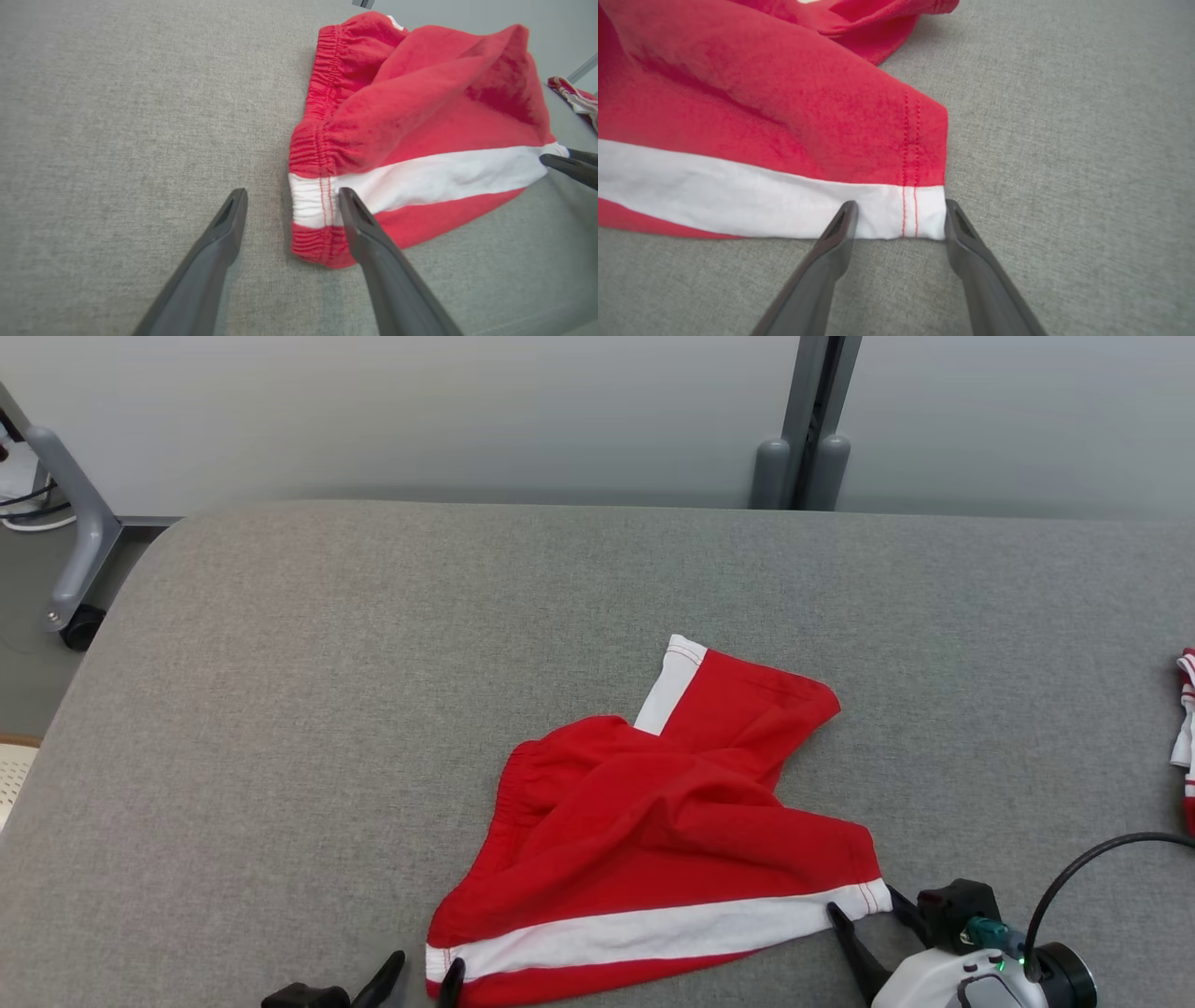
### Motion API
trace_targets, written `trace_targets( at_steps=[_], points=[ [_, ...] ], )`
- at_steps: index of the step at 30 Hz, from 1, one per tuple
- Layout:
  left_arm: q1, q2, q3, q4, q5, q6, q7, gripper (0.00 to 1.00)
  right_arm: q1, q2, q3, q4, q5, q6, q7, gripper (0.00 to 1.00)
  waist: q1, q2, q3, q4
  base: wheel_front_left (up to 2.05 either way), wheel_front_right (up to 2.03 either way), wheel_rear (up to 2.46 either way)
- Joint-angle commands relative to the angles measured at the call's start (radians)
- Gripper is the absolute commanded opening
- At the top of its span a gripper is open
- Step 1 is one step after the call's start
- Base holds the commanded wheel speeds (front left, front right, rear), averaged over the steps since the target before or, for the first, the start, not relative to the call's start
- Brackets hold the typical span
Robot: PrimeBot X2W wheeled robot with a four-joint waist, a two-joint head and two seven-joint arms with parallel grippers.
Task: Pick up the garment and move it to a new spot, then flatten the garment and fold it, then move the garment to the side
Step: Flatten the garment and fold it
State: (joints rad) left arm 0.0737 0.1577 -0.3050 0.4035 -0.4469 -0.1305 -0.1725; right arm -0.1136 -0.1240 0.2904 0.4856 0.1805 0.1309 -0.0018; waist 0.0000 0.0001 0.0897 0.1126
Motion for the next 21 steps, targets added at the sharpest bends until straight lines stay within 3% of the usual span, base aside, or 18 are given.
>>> trace_targets(
  at_steps=[1,4,9,10,11,12,13,16,21],
  points=[
    [-0.017,0.008,-0.013,0.008,-0.018,0.000,-0.004,1.00,-0.009,-0.002,-0.003,0.005,0.006,0.000,-0.007,0.81,0.0000,-0.0001,0.000,-0.001,0.00,0.00,0.00],
    [-0.029,0.017,-0.033,0.017,-0.037,0.000,-0.013,1.00,-0.011,-0.002,0.000,0.010,0.007,0.000,-0.010,0.49,0.0000,-0.0001,0.000,-0.003,0.00,0.00,0.00],
    [-0.041,0.027,-0.064,0.037,-0.065,0.000,-0.022,1.00,-0.014,-0.005,0.006,0.015,0.010,0.000,-0.013,0.42,0.0000,-0.0001,0.001,-0.005,0.00,0.00,0.00],
    [-0.054,0.031,-0.090,0.047,-0.088,0.000,-0.027,1.00,-0.017,-0.004,0.011,0.022,0.019,0.000,-0.016,0.30,0.0000,-0.0001,0.002,-0.007,0.00,0.00,0.00],
    [-0.064,0.037,-0.109,0.050,-0.105,0.000,-0.030,0.93,-0.023,0.004,0.014,0.023,0.040,0.000,-0.018,0.03,0.0000,-0.0001,0.007,-0.010,0.00,0.00,0.00],
    [-0.071,0.039,-0.120,0.048,-0.115,0.000,-0.034,0.38,-0.029,0.004,0.015,0.026,0.047,0.000,-0.015,0.00,0.0000,-0.0001,0.010,-0.012,0.00,0.00,0.00],
    [-0.077,0.039,-0.137,0.048,-0.132,0.000,-0.030,0.00,-0.033,0.001,0.022,0.029,0.052,0.000,-0.005,0.00,0.0000,-0.0001,0.013,-0.013,0.00,0.00,0.00],
    [-0.095,0.046,-0.225,-0.097,-0.327,0.000,-0.013,0.00,-0.054,-0.008,0.012,-0.064,0.182,0.000,0.031,0.00,0.0000,-0.0001,0.030,-0.026,0.00,0.00,0.00],
    [-0.199,0.152,-0.246,-0.418,-0.492,0.000,0.035,0.00,-0.119,-0.074,-0.040,-0.344,0.400,0.000,0.130,0.00,0.0000,-0.0001,0.085,-0.048,0.00,0.00,0.00]
  ],
)
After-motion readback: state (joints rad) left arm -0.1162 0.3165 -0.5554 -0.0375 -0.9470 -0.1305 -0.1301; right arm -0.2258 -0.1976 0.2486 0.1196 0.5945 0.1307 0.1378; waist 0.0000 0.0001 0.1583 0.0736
